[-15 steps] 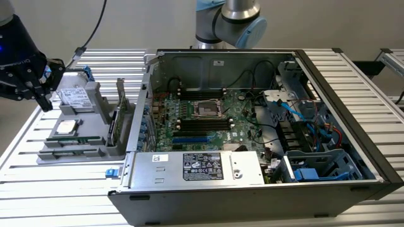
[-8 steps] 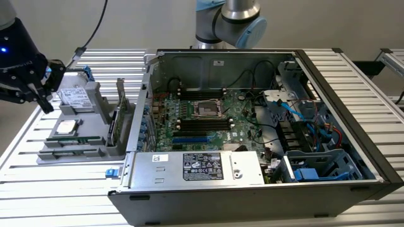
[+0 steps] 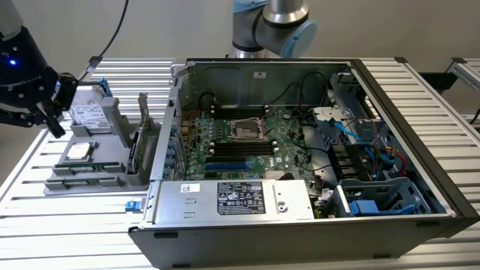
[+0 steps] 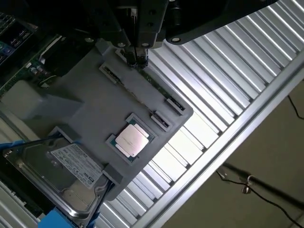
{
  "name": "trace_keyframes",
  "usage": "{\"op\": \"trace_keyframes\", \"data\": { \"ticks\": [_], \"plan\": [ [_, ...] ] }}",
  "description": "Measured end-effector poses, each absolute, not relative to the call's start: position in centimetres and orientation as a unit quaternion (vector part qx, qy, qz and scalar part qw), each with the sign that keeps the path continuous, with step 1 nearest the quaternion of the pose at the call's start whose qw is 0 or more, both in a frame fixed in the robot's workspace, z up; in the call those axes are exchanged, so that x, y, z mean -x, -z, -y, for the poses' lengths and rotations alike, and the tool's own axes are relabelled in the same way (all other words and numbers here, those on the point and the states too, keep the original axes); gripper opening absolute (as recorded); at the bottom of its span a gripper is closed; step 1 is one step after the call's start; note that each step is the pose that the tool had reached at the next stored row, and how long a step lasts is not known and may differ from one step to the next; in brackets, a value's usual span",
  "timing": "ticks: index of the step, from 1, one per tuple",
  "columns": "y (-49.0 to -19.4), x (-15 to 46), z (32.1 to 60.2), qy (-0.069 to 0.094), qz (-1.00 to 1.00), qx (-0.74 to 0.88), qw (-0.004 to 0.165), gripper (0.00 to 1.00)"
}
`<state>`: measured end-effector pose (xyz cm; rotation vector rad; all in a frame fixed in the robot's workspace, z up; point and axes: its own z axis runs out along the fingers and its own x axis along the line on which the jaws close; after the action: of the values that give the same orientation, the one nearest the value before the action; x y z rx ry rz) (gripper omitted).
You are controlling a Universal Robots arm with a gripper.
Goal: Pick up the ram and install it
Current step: 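Pick up the ram and move it above insertion slot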
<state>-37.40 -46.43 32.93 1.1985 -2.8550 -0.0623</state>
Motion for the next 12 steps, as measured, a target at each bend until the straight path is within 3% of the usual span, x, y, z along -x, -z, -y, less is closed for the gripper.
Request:
{"op": "trace_keyframes", "data": {
  "ticks": [12],
  "plan": [
    [-31.6, 37.4, 46.4, 0.017, 0.874, -0.485, 0.023, 0.10]
  ]
}}
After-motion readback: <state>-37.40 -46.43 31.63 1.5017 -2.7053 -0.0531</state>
